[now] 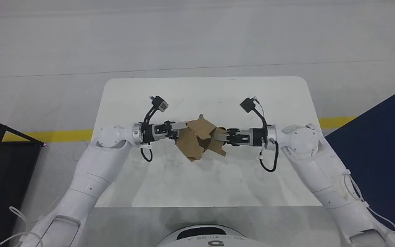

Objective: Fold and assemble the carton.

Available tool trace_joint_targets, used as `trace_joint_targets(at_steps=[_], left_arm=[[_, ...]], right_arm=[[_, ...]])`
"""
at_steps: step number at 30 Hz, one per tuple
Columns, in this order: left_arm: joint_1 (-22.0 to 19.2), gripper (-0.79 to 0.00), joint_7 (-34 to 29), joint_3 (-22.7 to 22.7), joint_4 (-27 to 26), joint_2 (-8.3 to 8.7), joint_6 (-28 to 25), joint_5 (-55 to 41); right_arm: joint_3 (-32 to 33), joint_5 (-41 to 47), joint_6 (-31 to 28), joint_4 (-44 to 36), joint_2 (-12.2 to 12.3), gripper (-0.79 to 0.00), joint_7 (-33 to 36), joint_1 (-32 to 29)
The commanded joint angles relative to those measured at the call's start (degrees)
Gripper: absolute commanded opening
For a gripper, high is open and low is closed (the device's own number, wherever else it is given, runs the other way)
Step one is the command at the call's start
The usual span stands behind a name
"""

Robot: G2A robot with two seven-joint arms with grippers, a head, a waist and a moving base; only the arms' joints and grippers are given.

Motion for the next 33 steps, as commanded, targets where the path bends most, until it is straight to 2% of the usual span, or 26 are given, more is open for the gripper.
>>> trace_joint_targets(at_steps=[1,10,25,33], left_arm=[[0.1,0.000,0.1,-0.3,-0.1,-0.05,0.2,-1.6],[0.1,0.000,1.9,-1.2,0.1,-0.19,-0.9,-2.5],[0.2,0.000,4.7,-1.8,0.4,-0.34,-1.4,-0.9],[0.4,0.000,2.4,-2.3,-0.1,-0.28,-0.1,-2.7]], right_arm=[[-0.6,-0.2,0.5,0.5,-0.1,-0.785,-0.2,0.4],[-2.5,-2.0,2.4,2.7,-0.3,-0.785,-0.6,1.5],[-1.2,1.7,1.4,6.8,-0.1,-0.785,-0.2,1.3],[-0.8,10.9,-1.0,9.9,-0.1,-0.785,4.8,2.1]])
